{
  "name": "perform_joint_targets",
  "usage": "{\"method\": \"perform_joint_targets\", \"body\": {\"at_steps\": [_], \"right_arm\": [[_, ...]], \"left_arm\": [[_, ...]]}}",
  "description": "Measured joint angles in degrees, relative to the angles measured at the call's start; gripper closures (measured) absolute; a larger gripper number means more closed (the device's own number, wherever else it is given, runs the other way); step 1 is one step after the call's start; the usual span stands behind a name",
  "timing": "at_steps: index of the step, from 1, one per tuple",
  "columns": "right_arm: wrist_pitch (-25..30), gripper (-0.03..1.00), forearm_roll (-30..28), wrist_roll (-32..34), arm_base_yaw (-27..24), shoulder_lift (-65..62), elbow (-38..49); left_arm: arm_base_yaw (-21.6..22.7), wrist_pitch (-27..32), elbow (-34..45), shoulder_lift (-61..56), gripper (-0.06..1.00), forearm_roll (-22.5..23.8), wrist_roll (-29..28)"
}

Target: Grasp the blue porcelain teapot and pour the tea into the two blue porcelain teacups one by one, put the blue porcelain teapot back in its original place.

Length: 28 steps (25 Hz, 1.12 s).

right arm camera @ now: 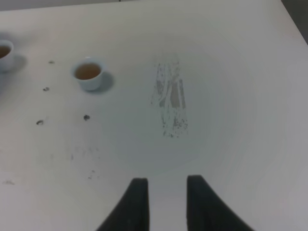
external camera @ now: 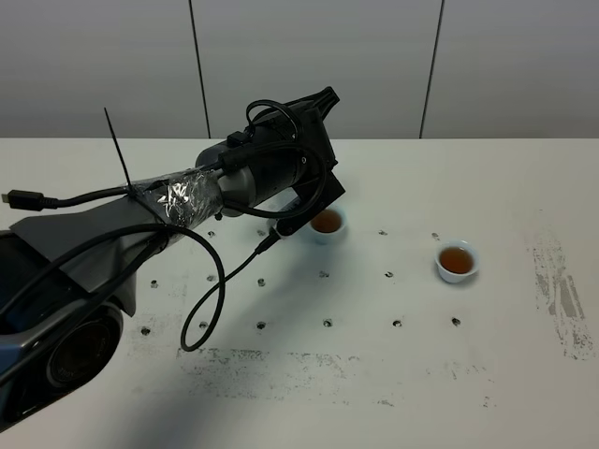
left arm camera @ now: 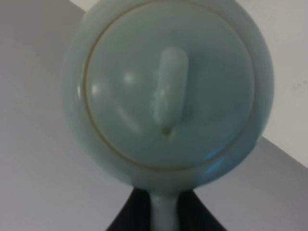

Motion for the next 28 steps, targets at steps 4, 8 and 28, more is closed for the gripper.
{"method": "perform_joint_targets", "body": {"at_steps": [4,8,28], "right_arm": [[0.0,0.76,0.0,0.0,0.0,0.0,0.0],[0.0,0.76,0.0,0.0,0.0,0.0,0.0],[0.0,0.76,0.0,0.0,0.0,0.0,0.0]], "left_arm": [[0.0,0.4,0.0,0.0,0.83,-0.8,-2.2],[0.3,0.9,0.0,-0.6,0.83,-4.8,-2.7],[6.3,15.1,0.0,-7.3,0.83,-35.9,-16.9]]}}
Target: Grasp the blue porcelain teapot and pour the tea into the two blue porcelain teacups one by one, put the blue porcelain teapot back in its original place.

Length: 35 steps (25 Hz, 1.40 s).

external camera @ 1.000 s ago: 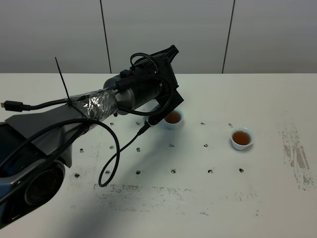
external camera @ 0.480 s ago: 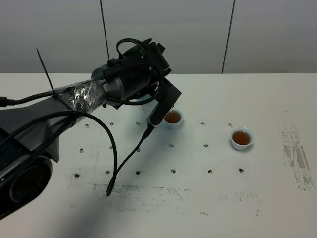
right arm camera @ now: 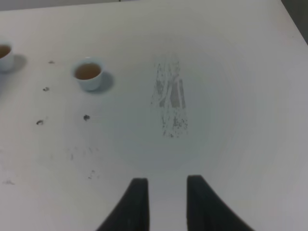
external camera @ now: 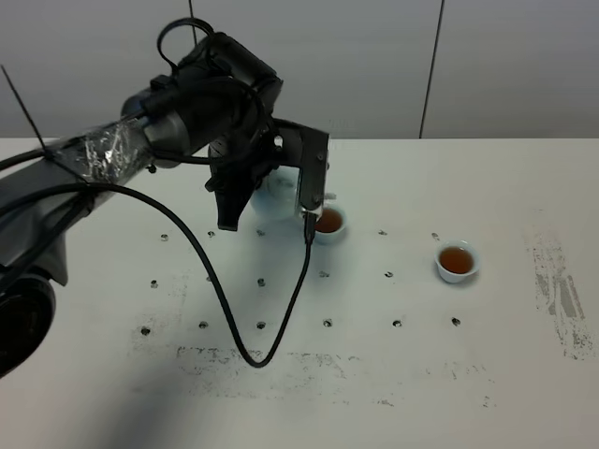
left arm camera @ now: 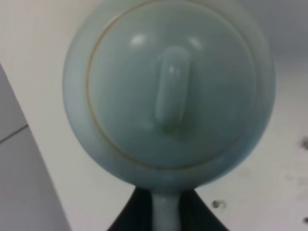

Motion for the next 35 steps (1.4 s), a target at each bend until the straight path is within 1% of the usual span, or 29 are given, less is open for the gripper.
{"method": "perform_joint_targets", "body": {"at_steps": [2,5,7,9,11,14,17,19,23,26,31,35], "right_arm": [[0.0,0.76,0.0,0.0,0.0,0.0,0.0],[0.0,0.76,0.0,0.0,0.0,0.0,0.0],[0.0,0.76,0.0,0.0,0.0,0.0,0.0],[0.0,0.76,0.0,0.0,0.0,0.0,0.0],[0.0,0.76,0.0,0.0,0.0,0.0,0.0],[0.0,0.76,0.0,0.0,0.0,0.0,0.0],[0.0,0.76,0.0,0.0,0.0,0.0,0.0],[0.0,0.76,0.0,0.0,0.0,0.0,0.0],[0.0,0.76,0.0,0.0,0.0,0.0,0.0],[0.0,0.76,0.0,0.0,0.0,0.0,0.0],[0.0,0.76,0.0,0.0,0.0,0.0,0.0],[0.0,0.76,0.0,0.0,0.0,0.0,0.0]], "left_arm": [[1.0,0.3,0.0,-1.7,0.83,-3.4,-5.0],[2.3,0.2,0.6,-4.1,0.83,-6.9,-14.1],[2.9,-0.4,3.1,-5.5,0.83,-8.5,-19.2],[4.0,-2.2,6.9,-7.1,0.83,-10.9,-22.4],[5.1,-4.3,11.1,-8.4,0.83,-12.8,-23.6],[6.7,-7.5,16.6,-9.9,0.83,-17.1,-24.7],[7.5,-11.1,20.4,-10.1,0.83,-20.9,-26.9],[7.8,-13.0,21.9,-10.0,0.83,-22.0,-28.1],[8.1,-15.6,22.4,-9.3,0.83,-22.2,-30.8],[8.2,-16.8,22.4,-8.0,0.83,-22.2,-31.7],[8.3,-18.0,22.4,-5.9,0.83,-22.4,-35.0],[8.5,-18.9,22.4,-4.1,0.83,-22.8,-36.0]]}}
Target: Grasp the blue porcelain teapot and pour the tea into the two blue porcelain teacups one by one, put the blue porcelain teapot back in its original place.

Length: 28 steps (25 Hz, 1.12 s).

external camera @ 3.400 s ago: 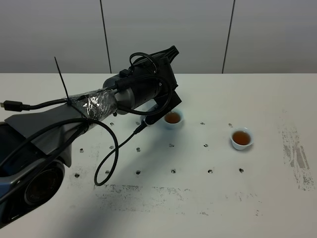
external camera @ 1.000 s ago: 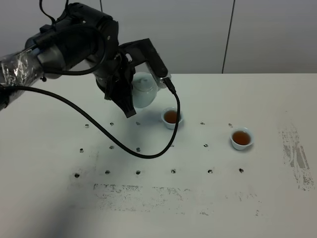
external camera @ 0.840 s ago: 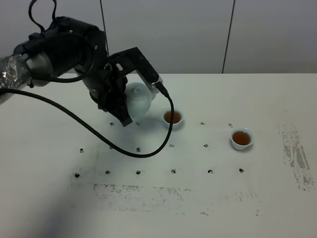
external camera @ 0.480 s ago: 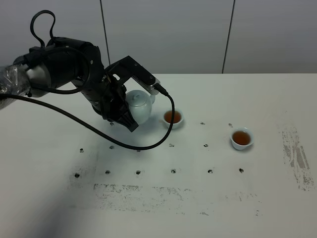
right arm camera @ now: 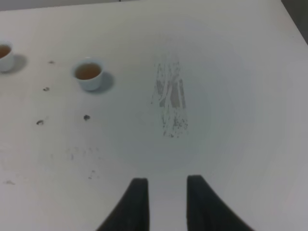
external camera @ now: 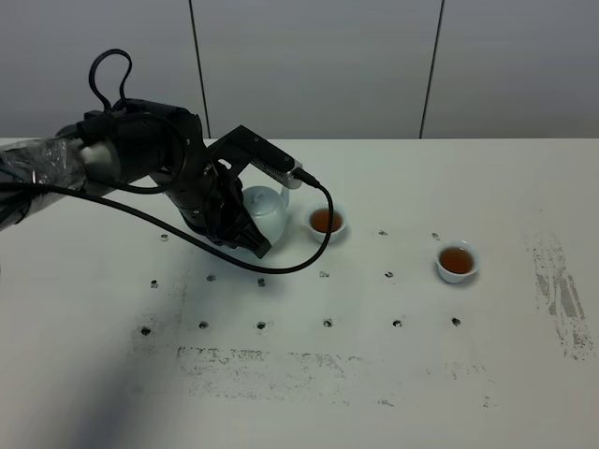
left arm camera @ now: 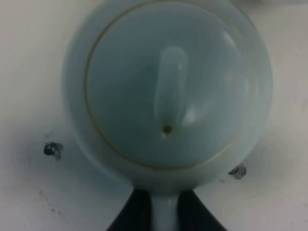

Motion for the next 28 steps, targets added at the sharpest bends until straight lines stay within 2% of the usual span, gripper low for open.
{"method": "perform_joint_targets", "body": {"at_steps": [16,22,28], "right_arm": [[0.0,0.76,0.0,0.0,0.0,0.0,0.0],[0.0,0.76,0.0,0.0,0.0,0.0,0.0],[0.0,0.76,0.0,0.0,0.0,0.0,0.0]], "left_arm": [[0.2,0.5,0.0,-0.9,0.83,-0.7,-1.2],[0.2,5.2,0.0,-7.2,0.83,1.6,-1.7],[0.3,8.1,0.0,-8.9,0.83,3.2,-4.8]]}}
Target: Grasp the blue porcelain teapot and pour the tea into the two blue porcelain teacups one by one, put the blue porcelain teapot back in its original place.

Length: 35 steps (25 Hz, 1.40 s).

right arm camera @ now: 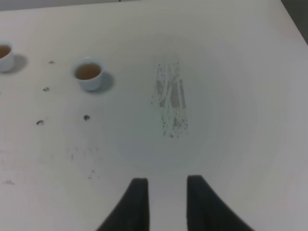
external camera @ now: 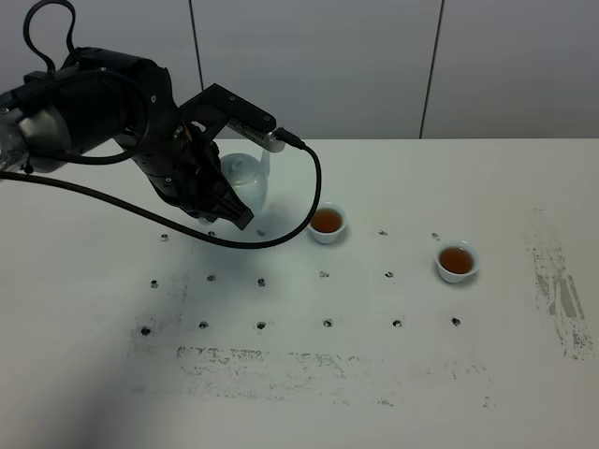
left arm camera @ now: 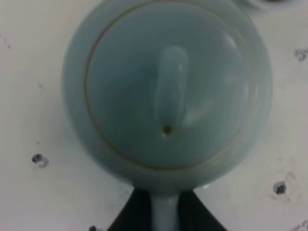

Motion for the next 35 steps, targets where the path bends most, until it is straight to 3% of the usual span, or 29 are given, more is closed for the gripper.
{"method": "perform_joint_targets", "body": {"at_steps": [10,15,23,35], "right_arm": [[0.0,0.76,0.0,0.0,0.0,0.0,0.0],[0.0,0.76,0.0,0.0,0.0,0.0,0.0],[0.0,0.76,0.0,0.0,0.0,0.0,0.0],[0.0,0.76,0.0,0.0,0.0,0.0,0.0]], "left_arm": [[-0.5,-4.0,13.4,-7.1,0.83,-0.2,-1.2],[-2.6,-5.8,20.0,-9.7,0.83,-3.7,-1.3],[-6.8,-9.3,24.4,-9.7,0.83,-4.6,-1.3],[-7.8,-14.0,30.6,-9.7,0.83,-4.6,-1.3]]}}
